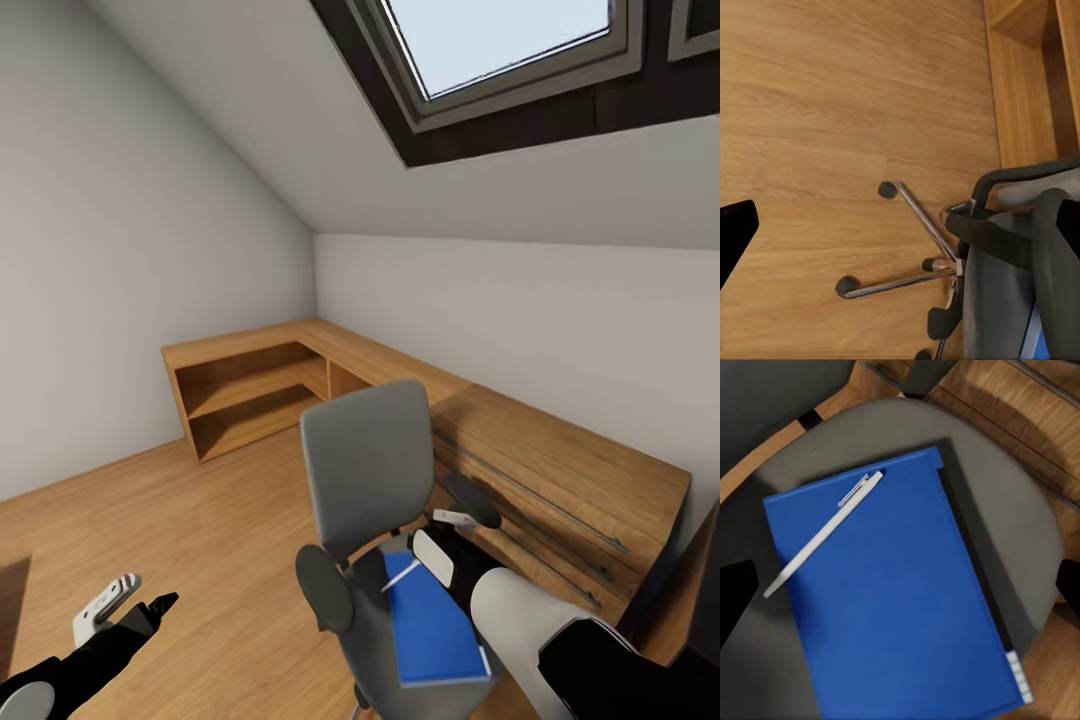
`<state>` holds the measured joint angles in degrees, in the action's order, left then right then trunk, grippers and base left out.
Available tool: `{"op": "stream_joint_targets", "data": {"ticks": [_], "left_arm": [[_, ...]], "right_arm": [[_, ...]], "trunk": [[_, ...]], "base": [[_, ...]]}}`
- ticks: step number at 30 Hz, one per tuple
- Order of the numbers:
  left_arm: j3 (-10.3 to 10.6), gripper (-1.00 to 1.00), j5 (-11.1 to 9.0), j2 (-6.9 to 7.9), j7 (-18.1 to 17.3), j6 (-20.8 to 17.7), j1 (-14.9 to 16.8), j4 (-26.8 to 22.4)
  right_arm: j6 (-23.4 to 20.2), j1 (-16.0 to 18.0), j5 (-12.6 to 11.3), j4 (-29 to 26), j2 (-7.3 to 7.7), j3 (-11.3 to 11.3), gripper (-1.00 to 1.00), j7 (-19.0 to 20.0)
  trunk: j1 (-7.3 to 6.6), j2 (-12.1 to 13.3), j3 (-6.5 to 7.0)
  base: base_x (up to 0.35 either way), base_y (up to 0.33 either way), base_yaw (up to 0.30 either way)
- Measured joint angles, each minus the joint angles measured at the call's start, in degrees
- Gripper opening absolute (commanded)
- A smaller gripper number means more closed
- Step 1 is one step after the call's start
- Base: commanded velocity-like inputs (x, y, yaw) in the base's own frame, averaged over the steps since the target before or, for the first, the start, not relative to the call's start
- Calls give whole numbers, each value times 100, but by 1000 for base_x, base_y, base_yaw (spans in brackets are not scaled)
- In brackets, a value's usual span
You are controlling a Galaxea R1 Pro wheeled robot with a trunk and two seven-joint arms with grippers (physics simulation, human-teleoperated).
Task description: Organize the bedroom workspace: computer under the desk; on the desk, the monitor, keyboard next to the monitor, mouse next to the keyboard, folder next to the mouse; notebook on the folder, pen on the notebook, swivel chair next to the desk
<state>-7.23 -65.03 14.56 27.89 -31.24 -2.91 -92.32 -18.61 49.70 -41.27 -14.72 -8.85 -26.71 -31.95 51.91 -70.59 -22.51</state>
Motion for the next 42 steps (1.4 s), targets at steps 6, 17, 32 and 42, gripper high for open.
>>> {"op": "stream_joint_targets", "data": {"ticks": [6, 17, 32, 42], "left_arm": [[-8, 100, 6, 12, 3, -29, 2, -3], [-317, 100, 6, 27, 1, -31, 6, -19], [-305, 100, 7, 20, 1, -31, 10, -21], [-300, 100, 7, 12, 1, -31, 10, -21]], "right_arm": [[-15, 0, -7, -148, 2, -13, 100, -2], [-5, 0, 1, -163, 21, -6, 100, 4], [0, 0, 1, -141, 71, -13, 100, 17], [12, -4, 34, -119, 87, -23, 100, 27]], "trunk": [[132, -241, -108], [374, -682, -306], [703, -1284, -600], [923, -1685, -780]], "base": [[0, 0, 0], [0, 0, 23], [0, 0, 107], [0, 0, 2]]}}
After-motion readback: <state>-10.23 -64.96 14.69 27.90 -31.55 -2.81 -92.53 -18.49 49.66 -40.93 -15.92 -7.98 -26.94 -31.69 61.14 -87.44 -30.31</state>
